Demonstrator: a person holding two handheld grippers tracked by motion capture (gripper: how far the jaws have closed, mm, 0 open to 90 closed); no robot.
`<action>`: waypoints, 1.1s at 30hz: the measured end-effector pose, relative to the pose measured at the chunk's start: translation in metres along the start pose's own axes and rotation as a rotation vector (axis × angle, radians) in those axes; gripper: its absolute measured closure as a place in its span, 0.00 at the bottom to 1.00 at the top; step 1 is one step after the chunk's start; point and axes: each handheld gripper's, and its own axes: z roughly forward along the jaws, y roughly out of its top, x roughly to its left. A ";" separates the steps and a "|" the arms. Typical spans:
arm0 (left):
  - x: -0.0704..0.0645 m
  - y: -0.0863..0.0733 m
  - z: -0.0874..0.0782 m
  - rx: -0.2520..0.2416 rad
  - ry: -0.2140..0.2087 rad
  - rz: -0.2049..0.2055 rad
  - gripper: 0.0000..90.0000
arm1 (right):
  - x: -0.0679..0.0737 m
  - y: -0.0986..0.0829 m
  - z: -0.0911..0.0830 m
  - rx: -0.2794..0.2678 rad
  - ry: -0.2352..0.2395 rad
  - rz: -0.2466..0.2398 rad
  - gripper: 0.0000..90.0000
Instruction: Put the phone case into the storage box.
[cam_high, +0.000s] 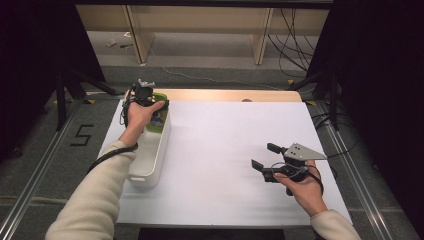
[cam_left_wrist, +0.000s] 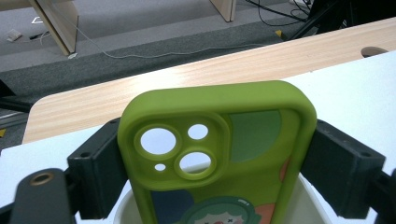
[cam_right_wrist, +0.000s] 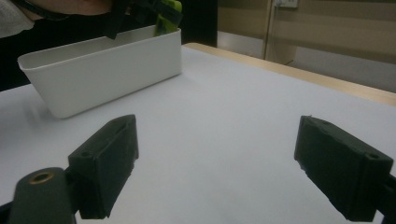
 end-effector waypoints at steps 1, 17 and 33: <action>0.000 0.000 0.000 0.000 0.001 0.002 0.16 | 0.000 0.000 0.000 0.000 0.000 0.001 0.16; 0.000 0.004 -0.001 -0.012 -0.005 0.003 0.01 | 0.000 0.000 0.000 0.002 0.000 0.001 0.16; 0.003 0.007 -0.010 -0.044 0.011 0.009 0.00 | 0.000 0.000 0.001 0.003 0.002 0.004 0.16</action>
